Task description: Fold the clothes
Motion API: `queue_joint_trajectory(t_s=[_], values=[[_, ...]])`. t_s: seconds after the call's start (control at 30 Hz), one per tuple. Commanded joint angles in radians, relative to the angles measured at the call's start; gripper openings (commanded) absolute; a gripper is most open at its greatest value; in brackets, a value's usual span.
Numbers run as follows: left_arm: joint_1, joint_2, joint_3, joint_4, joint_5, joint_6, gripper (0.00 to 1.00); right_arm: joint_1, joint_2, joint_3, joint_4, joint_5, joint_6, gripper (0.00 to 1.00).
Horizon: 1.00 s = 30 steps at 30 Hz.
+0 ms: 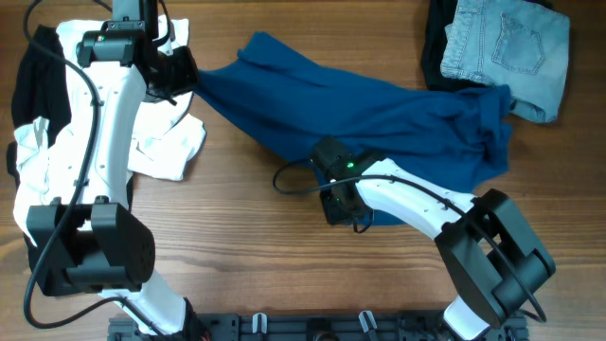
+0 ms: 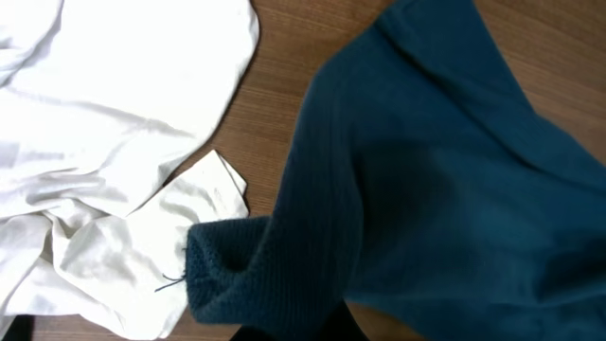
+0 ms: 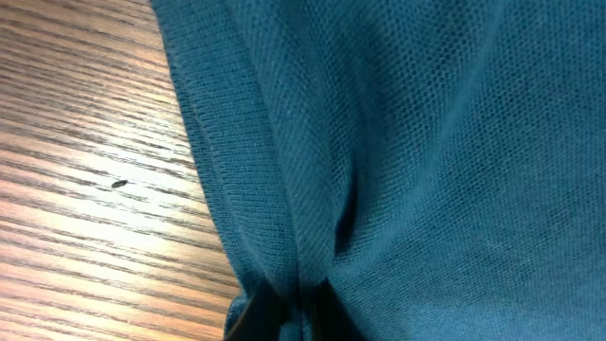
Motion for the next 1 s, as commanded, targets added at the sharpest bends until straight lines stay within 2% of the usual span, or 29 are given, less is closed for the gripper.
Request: queue_joint_trajectory(t_s=[0.0,0.13,0.3,0.5,0.63,0.83,0.97], values=[[0.005,0.004,0.003,-0.011,0.002,-0.013,0.04,-0.017,0.051,-0.027,-0.014,0.001,0.027,0.04],[0.005,-0.04,0.003,-0.04,0.064,-0.013,0.04,-0.087,-0.087,0.106,-0.12,-0.09,-0.023,0.04],[0.005,-0.276,0.003,-0.043,0.063,0.0,0.04,-0.363,-0.359,0.549,-0.322,-0.041,-0.084,0.04],[0.005,-0.603,0.003,0.076,-0.055,-0.002,0.04,-0.695,-0.387,1.02,-0.452,-0.046,-0.209,0.04],[0.005,-0.747,0.003,0.143,-0.109,-0.002,0.04,-0.862,-0.404,1.221,-0.541,-0.145,-0.278,0.04],[0.005,-0.886,0.004,0.252,-0.108,-0.003,0.04,-0.896,-0.507,1.416,-0.602,-0.119,-0.338,0.04],[0.005,-0.945,0.06,0.266,-0.1,-0.013,0.04,-0.896,-0.607,1.505,-0.617,-0.07,-0.352,0.04]])
